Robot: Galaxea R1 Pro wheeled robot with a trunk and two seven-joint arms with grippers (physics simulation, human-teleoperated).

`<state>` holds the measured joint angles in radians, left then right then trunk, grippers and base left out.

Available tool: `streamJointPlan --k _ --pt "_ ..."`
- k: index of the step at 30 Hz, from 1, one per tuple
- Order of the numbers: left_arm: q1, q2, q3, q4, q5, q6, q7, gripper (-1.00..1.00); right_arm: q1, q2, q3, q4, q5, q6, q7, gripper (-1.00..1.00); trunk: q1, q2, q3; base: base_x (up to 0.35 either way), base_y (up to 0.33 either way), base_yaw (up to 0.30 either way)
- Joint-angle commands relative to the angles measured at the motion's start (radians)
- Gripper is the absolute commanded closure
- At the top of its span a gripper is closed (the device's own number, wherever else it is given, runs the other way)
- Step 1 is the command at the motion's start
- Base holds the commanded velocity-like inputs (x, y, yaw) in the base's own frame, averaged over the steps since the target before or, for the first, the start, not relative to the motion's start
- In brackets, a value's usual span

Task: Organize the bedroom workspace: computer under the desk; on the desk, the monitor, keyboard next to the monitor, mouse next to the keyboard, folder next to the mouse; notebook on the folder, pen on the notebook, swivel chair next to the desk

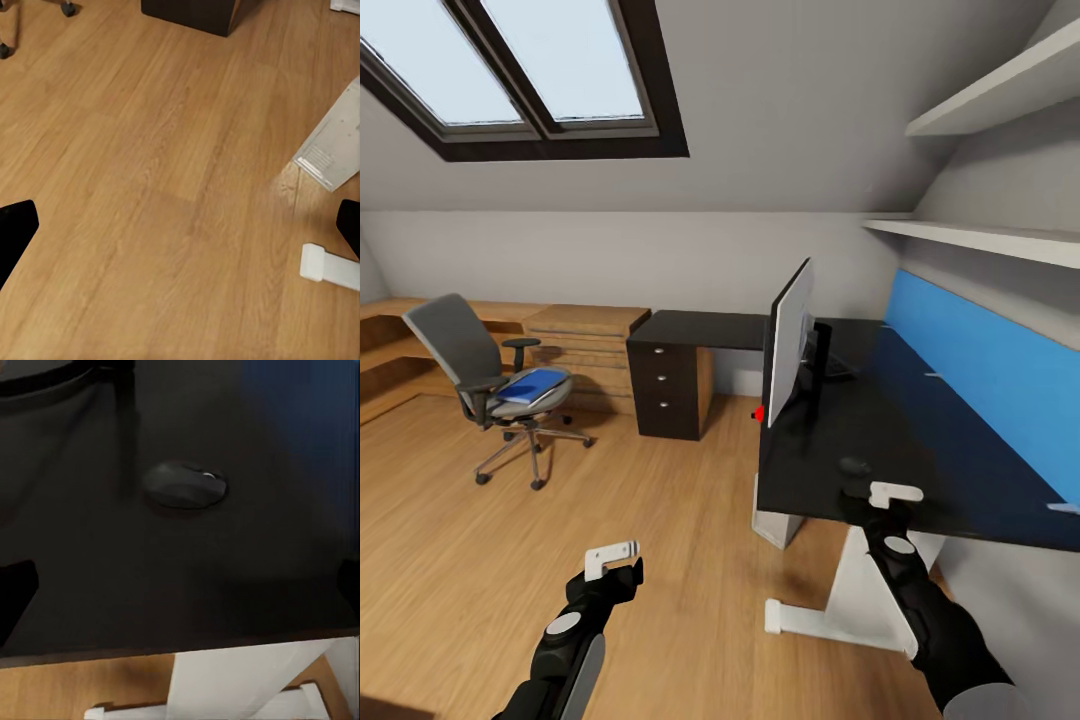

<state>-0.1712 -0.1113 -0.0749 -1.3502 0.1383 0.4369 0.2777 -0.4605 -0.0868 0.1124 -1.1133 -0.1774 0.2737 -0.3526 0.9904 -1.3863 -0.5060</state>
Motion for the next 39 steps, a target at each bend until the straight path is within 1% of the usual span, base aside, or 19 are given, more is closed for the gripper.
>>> streamJointPlan --k 1,3,4,6,8,9,10,12,15,17,19,21,26,33,34,39 --pt "-0.001 0.000 -0.002 -0.001 0.011 0.003 0.009 -1.00 -0.007 -0.005 0.004 0.011 -0.006 -0.001 -0.007 -1.00 0.000 -0.001 -0.001 0.082 -0.001 0.000" --pt "-0.001 0.000 -0.002 -0.001 0.011 0.002 0.009 -1.00 -0.034 -0.014 0.004 0.062 -0.002 -0.014 -0.001 -1.00 0.000 -0.001 -0.001 0.195 -0.001 0.000" --pt "-0.001 0.000 -0.002 -0.001 0.011 0.002 0.009 -1.00 -0.058 -0.017 0.004 0.107 -0.003 -0.019 0.006 -1.00 0.000 -0.001 -0.001 0.271 0.000 0.000" --pt "-0.001 -0.001 -0.003 -0.001 0.011 0.002 0.009 -1.00 -0.075 -0.019 0.004 0.138 -0.004 -0.021 0.015 -1.00 0.000 -0.001 -0.001 0.285 0.000 0.000" --pt "-0.001 -0.001 -0.003 -0.001 0.010 0.002 0.009 -1.00 -0.099 -0.021 0.003 0.180 -0.005 -0.022 0.036 -1.00 0.000 -0.001 -0.001 0.302 0.000 0.000" --pt "-0.001 -0.001 -0.003 -0.001 0.010 0.002 0.009 -1.00 -0.121 -0.026 0.001 0.221 -0.005 -0.023 0.061 -1.00 0.000 -0.001 -0.001 0.312 0.000 0.000" --pt "-0.001 -0.001 -0.003 -0.001 0.010 0.002 0.009 -1.00 -0.127 -0.028 0.001 0.234 -0.005 -0.024 0.068 -1.00 0.000 -0.001 -0.001 0.314 0.000 0.000" --pt "-0.001 -0.001 -0.003 -0.001 0.010 0.002 0.009 -1.00 -0.157 -0.036 0.000 0.299 -0.006 -0.038 0.098 -1.00 0.000 -0.001 -0.001 0.318 0.000 0.000" --pt "-0.001 -0.001 -0.003 -0.001 0.010 0.002 0.009 -1.00 -0.183 -0.039 0.000 0.359 -0.007 -0.069 0.112 -1.00 0.000 -0.001 -0.001 0.314 0.000 0.000" --pt "-0.001 -0.001 -0.003 -0.001 0.010 0.002 0.009 -1.00 -0.216 -0.039 0.000 0.436 -0.008 -0.097 0.119 -1.00 0.000 -0.001 -0.001 0.191 0.000 0.000" --pt "-0.001 -0.001 -0.003 -0.001 0.010 0.002 0.009 -1.00 -0.234 -0.039 0.000 0.475 -0.009 -0.107 0.122 -1.00 0.000 -0.001 -0.001 0.107 0.000 0.000" --pt "-0.001 -0.001 -0.003 -0.001 0.010 0.002 0.009 -1.00 -0.265 -0.038 0.000 0.542 -0.009 -0.120 0.134 -1.00 0.000 -0.001 -0.001 0.050 0.000 0.000" --pt "-0.001 -0.001 -0.003 -0.001 0.010 0.002 0.009 -1.00 -0.294 -0.038 -0.001 0.604 -0.010 -0.125 0.157 -1.00 0.000 -0.001 -0.001 0.016 0.000 0.000" --pt "-0.001 -0.001 -0.003 -0.001 0.010 0.002 0.009 -1.00 -0.304 -0.038 -0.003 0.615 -0.011 -0.120 0.159 -1.00 0.000 -0.001 -0.001 0.002 0.000 0.000" --pt "-0.001 -0.001 -0.003 -0.001 0.010 0.002 0.009 -1.00 -0.306 -0.039 -0.012 0.617 -0.020 -0.118 0.159 -1.00 0.000 -0.001 -0.001 0.000 0.000 0.000" --pt "-0.001 -0.001 -0.003 -0.001 0.010 0.002 0.009 -1.00 -0.317 -0.040 -0.021 0.635 -0.030 -0.117 0.159 -1.00 0.000 -0.001 -0.001 0.000 0.000 0.000"
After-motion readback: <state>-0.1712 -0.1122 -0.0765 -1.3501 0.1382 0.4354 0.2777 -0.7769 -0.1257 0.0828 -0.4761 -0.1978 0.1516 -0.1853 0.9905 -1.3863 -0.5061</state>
